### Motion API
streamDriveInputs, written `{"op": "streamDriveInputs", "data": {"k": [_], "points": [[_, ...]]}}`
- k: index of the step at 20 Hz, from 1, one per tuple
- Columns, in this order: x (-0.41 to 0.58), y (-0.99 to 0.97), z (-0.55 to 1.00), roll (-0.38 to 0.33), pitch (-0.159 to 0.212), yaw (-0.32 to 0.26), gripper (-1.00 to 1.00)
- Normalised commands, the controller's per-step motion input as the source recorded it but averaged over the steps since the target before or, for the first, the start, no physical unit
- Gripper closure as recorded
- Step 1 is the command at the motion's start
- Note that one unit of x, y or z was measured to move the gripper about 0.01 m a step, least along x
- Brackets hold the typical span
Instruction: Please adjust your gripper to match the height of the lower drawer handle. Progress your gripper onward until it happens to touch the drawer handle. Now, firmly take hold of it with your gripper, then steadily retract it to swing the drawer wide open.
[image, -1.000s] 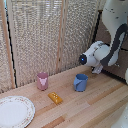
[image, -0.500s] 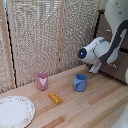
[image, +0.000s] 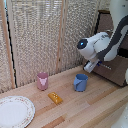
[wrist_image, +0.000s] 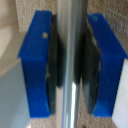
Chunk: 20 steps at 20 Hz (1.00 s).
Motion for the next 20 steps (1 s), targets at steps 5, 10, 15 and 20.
{"op": "streamDriveInputs", "data": {"k": [5,10,15,20], "points": [[0.162,0.56,0.02,0.119,0.022,-0.046,-1.0],[0.032,0.17,0.01,0.005,0.0,0.004,-1.0],[0.01,0.15,0.12,0.052,-0.005,0.002,-1.0],[0.015,0.07,0.4,0.206,-0.072,0.027,-1.0]]}}
